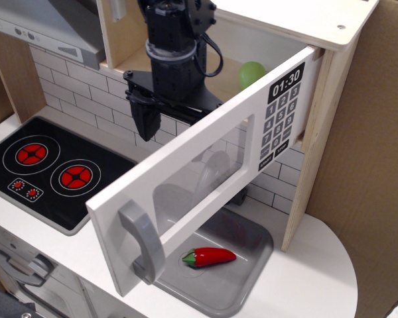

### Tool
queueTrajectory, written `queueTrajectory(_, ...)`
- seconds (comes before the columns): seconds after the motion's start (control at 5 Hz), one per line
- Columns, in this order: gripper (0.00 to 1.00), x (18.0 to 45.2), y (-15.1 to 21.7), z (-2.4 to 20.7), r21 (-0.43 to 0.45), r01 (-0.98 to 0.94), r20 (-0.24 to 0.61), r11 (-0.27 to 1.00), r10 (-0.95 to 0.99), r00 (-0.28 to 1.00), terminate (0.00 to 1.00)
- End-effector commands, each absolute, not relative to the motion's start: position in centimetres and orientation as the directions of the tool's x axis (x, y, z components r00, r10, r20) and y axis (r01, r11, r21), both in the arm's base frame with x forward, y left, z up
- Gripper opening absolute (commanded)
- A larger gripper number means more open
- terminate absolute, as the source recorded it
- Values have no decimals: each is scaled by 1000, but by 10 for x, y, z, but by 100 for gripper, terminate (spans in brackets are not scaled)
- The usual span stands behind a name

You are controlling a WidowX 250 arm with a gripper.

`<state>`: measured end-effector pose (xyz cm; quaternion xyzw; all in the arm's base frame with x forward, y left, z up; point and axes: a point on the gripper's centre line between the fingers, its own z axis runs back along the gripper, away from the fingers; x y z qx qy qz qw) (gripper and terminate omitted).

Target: Open microwave

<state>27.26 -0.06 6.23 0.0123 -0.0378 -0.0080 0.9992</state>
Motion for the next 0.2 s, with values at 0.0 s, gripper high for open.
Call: queueTrajectory(0.0,100,278,6,76,29,18,117,999,-21,993,100)
